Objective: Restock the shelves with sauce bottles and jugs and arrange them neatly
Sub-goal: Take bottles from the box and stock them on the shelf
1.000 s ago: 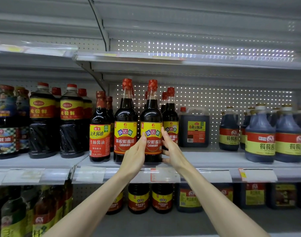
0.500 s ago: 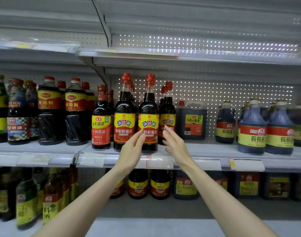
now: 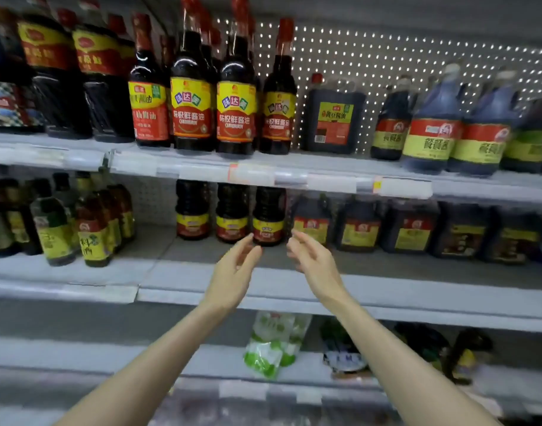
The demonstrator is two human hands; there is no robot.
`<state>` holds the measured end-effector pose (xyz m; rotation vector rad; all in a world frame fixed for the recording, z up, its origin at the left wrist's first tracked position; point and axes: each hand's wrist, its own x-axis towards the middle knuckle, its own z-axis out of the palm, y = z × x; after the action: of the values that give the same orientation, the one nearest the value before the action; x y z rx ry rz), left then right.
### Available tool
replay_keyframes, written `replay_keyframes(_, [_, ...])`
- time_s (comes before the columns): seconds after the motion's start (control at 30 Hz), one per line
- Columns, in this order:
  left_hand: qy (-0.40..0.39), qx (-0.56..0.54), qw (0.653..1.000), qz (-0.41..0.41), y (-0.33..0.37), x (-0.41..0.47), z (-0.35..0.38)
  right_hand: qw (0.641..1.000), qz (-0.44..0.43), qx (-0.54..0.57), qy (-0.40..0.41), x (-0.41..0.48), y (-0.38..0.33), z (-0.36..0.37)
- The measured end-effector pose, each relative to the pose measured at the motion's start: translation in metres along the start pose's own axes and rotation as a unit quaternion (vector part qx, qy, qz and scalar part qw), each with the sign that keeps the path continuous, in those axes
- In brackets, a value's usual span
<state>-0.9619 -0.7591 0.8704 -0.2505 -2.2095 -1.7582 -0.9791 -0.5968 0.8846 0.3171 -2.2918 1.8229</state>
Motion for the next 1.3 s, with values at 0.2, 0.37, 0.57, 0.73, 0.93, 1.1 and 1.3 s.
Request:
replay_keyframes(0.2, [-0.018, 0.023, 0.995, -0.098, -0.081, -0.057, 0.036, 0.995, 0.100, 0.007, -0.019, -0.051, 0.103, 0.006])
replay_keyframes(0.37, [-0.033, 0.035, 0.984, -0.173, -0.165, -0.099, 0.052, 0.983, 0.183, 0.013, -0.032, -0.092, 0.200, 0.031])
replay_keyframes(0.57, [-0.037, 0.029, 0.960, -0.277, -0.297, -0.166, 0.063, 0.959, 0.279, 0.000, -0.041, -0.153, 0.330, 0.069])
replay_keyframes(0.73, [-0.036, 0.016, 0.931, -0.364, -0.400, -0.226, 0.058, 0.938, 0.342, -0.008, -0.057, -0.198, 0.427, 0.110])
replay_keyframes(0.93, [-0.032, 0.044, 0.911, -0.409, -0.504, -0.278, 0.054, 0.921, 0.385, -0.021, -0.062, -0.239, 0.534, 0.159])
replay_keyframes(1.1, [-0.021, 0.068, 0.899, -0.432, -0.585, -0.310, 0.056, 0.912, 0.401, -0.031, -0.079, -0.262, 0.619, 0.202])
replay_keyframes(1.3, [-0.022, 0.089, 0.899, -0.429, -0.677, -0.334, 0.059, 0.913, 0.387, -0.041, -0.122, -0.262, 0.704, 0.253])
